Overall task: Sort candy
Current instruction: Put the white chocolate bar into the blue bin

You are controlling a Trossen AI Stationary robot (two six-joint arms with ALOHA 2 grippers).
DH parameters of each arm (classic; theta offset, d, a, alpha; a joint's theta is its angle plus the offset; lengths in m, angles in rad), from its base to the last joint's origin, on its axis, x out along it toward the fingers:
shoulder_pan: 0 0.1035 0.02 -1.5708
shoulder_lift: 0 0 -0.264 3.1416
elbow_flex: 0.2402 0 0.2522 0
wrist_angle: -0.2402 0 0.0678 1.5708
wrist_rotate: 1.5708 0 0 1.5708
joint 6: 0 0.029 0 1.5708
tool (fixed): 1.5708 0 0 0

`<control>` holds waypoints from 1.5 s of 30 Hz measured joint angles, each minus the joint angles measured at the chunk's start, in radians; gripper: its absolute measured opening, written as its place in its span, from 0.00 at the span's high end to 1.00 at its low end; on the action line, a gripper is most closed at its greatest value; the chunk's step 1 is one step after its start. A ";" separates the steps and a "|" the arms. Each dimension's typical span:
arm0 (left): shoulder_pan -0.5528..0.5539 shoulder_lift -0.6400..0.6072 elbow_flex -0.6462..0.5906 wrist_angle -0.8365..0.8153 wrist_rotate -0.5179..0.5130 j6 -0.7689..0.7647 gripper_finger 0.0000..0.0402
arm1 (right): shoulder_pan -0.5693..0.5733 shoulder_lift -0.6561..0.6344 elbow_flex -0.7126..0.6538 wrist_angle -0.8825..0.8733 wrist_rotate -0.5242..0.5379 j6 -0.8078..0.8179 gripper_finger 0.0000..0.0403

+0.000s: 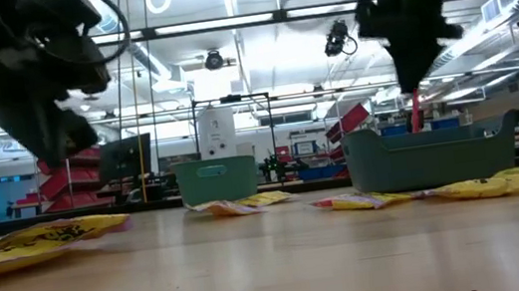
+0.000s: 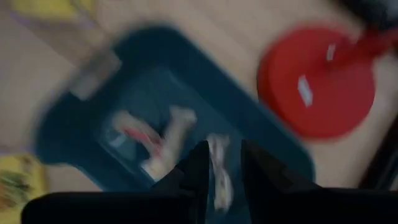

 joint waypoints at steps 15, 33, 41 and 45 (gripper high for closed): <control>-0.294 0.000 0.099 -0.351 0.052 -0.128 0.76 | 0.160 -0.095 0.014 0.386 0.121 -0.231 0.81; -0.543 0.000 0.099 -0.358 -0.208 -0.311 0.70 | 0.226 -0.095 0.014 0.432 0.122 -0.254 0.81; -0.612 0.005 0.099 -0.356 -0.307 -0.322 0.58 | 0.226 -0.095 0.014 0.432 0.122 -0.255 0.81; -0.647 0.023 0.078 -0.346 -0.331 -0.376 0.56 | 0.226 -0.095 0.014 0.432 0.122 -0.255 0.81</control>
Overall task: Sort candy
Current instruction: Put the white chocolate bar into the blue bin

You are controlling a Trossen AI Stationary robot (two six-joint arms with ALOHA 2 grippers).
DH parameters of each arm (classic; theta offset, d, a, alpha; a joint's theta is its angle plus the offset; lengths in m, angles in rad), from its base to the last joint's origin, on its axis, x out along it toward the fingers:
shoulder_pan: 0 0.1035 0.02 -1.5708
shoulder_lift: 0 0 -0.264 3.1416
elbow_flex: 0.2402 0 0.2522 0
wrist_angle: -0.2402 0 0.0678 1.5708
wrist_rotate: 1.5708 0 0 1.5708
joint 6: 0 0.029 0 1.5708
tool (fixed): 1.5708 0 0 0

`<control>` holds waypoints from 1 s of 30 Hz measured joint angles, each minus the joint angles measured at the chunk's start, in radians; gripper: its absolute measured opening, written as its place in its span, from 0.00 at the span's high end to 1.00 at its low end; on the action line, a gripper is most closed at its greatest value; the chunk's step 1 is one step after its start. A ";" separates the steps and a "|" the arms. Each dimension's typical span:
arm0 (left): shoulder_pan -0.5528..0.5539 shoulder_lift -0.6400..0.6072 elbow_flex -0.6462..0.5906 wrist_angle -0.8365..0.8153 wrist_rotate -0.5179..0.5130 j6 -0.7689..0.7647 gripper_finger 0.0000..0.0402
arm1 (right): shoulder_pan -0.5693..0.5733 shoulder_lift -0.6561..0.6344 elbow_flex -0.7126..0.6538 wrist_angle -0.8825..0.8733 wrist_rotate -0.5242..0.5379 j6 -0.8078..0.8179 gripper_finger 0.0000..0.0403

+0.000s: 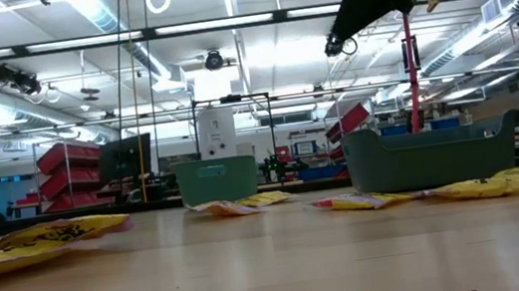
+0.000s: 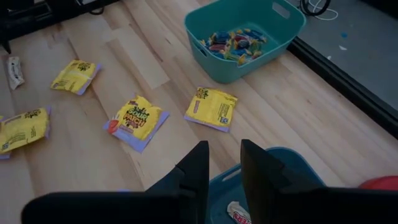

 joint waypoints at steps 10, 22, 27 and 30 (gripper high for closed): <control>-0.059 0.041 -0.029 0.053 -0.056 -0.037 0.56 | 0.000 0.000 0.000 0.006 0.000 0.007 0.81; -0.101 0.133 -0.028 0.094 -0.102 -0.047 0.56 | 0.000 0.000 0.000 0.022 0.000 0.007 0.81; -0.115 0.170 -0.028 0.105 -0.102 -0.065 0.56 | 0.000 0.000 0.000 0.028 0.005 0.002 0.81; -0.127 0.178 -0.028 0.105 -0.102 -0.089 0.56 | 0.000 0.000 0.000 0.028 0.006 0.001 0.81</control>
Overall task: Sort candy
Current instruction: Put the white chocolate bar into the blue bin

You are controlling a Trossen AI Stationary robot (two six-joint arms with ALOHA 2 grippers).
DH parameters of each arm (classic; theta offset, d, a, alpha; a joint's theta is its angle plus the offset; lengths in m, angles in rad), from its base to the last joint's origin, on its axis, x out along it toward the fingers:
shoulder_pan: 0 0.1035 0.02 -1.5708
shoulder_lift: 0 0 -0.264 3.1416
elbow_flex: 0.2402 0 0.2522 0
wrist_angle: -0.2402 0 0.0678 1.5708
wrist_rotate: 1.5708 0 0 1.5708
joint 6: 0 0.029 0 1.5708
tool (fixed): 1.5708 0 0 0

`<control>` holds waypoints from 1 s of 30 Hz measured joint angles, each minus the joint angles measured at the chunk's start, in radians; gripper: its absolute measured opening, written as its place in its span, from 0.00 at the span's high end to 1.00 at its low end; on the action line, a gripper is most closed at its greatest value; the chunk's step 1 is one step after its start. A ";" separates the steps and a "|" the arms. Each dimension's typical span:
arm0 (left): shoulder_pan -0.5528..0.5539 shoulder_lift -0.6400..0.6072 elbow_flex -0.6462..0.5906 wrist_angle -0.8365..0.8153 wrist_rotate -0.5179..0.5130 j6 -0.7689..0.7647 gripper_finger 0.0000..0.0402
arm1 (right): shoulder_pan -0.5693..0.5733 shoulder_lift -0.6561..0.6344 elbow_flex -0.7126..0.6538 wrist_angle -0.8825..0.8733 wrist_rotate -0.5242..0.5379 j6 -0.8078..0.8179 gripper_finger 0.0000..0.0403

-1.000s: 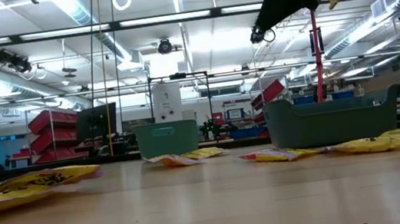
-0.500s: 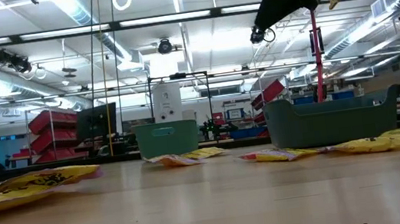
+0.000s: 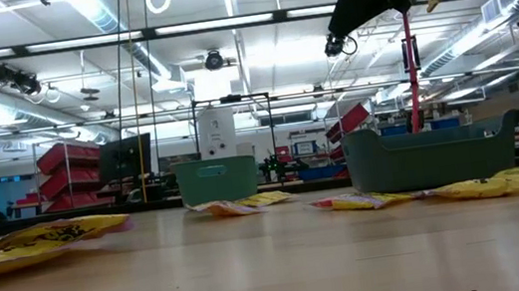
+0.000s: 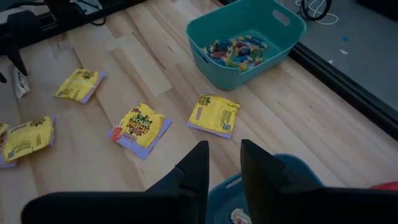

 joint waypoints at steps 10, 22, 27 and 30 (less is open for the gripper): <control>-0.027 0.013 0.000 0.008 -0.055 -0.042 0.56 | 0.000 0.000 0.000 0.009 0.001 -0.019 0.81; -0.028 0.013 0.000 0.013 -0.073 -0.056 0.56 | 0.000 0.000 0.000 0.018 0.002 -0.027 0.81; -0.028 0.013 0.000 0.023 -0.074 -0.059 0.56 | 0.000 0.000 0.000 0.022 0.002 -0.036 0.81; -0.028 0.013 0.000 0.024 -0.074 -0.081 0.56 | 0.000 0.000 0.000 0.022 0.002 -0.039 0.81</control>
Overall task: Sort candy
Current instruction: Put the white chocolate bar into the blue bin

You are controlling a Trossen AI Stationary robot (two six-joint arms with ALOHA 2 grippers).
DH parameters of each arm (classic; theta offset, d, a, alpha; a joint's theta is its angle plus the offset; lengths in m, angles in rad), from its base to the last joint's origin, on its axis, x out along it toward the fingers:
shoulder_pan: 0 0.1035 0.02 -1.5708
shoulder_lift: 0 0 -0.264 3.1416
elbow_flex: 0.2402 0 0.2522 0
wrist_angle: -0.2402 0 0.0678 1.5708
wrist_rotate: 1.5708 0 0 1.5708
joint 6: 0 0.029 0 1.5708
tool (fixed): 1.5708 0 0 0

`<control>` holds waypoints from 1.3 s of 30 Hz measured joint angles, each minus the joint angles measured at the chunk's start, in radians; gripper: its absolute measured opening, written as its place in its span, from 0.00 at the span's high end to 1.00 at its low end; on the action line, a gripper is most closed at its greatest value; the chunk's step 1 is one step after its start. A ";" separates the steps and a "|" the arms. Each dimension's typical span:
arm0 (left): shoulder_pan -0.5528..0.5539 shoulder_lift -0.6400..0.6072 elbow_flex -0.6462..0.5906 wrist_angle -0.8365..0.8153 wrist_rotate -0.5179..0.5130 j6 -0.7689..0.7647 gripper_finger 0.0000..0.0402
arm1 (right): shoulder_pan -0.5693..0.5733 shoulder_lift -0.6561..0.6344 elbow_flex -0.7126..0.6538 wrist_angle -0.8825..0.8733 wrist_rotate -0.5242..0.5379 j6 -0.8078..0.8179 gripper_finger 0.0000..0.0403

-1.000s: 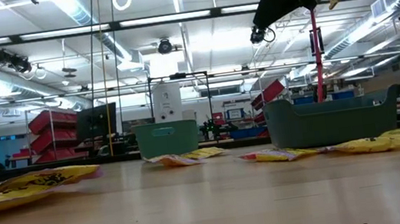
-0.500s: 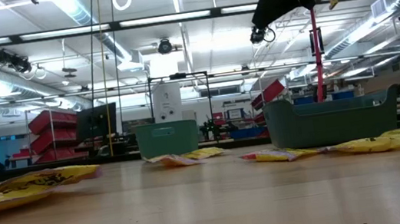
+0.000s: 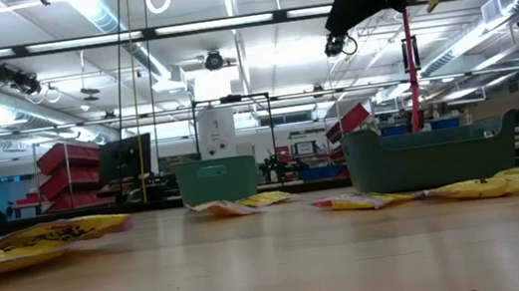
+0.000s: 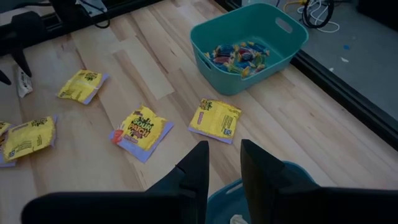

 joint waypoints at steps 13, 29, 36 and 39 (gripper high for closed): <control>0.000 0.000 0.000 -0.029 0.028 -0.022 0.56 | 0.000 0.000 0.000 0.000 0.000 -0.006 0.81; 0.000 0.000 0.000 -0.027 0.055 -0.073 0.69 | 0.000 0.000 0.000 0.000 0.000 -0.012 0.81; 0.000 0.000 0.000 -0.025 0.053 -0.073 0.74 | 0.000 0.000 0.000 0.000 -0.001 -0.046 0.81; 0.000 0.000 0.000 -0.025 0.052 -0.074 0.77 | 0.000 0.000 0.000 0.000 -0.001 -0.068 0.81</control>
